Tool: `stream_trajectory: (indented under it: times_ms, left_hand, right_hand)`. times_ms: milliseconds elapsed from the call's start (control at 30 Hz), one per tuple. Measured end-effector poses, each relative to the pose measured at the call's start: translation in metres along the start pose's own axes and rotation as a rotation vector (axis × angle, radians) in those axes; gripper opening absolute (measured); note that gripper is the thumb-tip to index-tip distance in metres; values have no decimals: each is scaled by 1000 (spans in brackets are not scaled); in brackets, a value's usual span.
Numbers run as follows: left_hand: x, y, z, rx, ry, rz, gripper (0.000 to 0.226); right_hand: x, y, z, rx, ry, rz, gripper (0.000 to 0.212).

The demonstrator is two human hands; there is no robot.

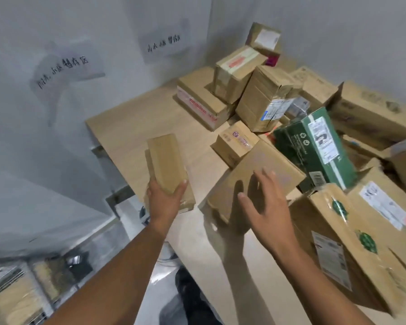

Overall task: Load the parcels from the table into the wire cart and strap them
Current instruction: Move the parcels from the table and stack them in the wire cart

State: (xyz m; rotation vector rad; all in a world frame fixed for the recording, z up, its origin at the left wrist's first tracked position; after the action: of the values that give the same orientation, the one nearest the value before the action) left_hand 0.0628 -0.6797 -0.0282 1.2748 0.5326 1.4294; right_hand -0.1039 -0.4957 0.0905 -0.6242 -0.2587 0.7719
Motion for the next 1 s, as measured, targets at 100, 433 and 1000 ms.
stream_trajectory:
  times_ms: [100,433,1000]
  left_hand:
    - [-10,-13,-2,-97,64,52,102]
    - [40,65,-99,-260,-607,-367,58]
    - [93,12,203,536,-18,-217,67]
  right_hand:
    - [-10,13,13,-73,288,-63,69]
    - [-23,70,10,-206,306,-202,102]
    - [-7,-236,-85,-336,-272,408,94]
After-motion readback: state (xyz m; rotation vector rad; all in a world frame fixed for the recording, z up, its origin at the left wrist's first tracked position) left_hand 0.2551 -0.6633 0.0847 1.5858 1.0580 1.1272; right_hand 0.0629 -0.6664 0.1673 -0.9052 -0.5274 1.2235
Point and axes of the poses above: each hand's wrist, its own x-axis away from the middle knuckle, its own z-axis out of the back of the hand, y = z × x, the point moved 3 cm from there along -x, towards the middle knuckle, and after that the axes turned 1 degree about y, right-handed, at the moved point
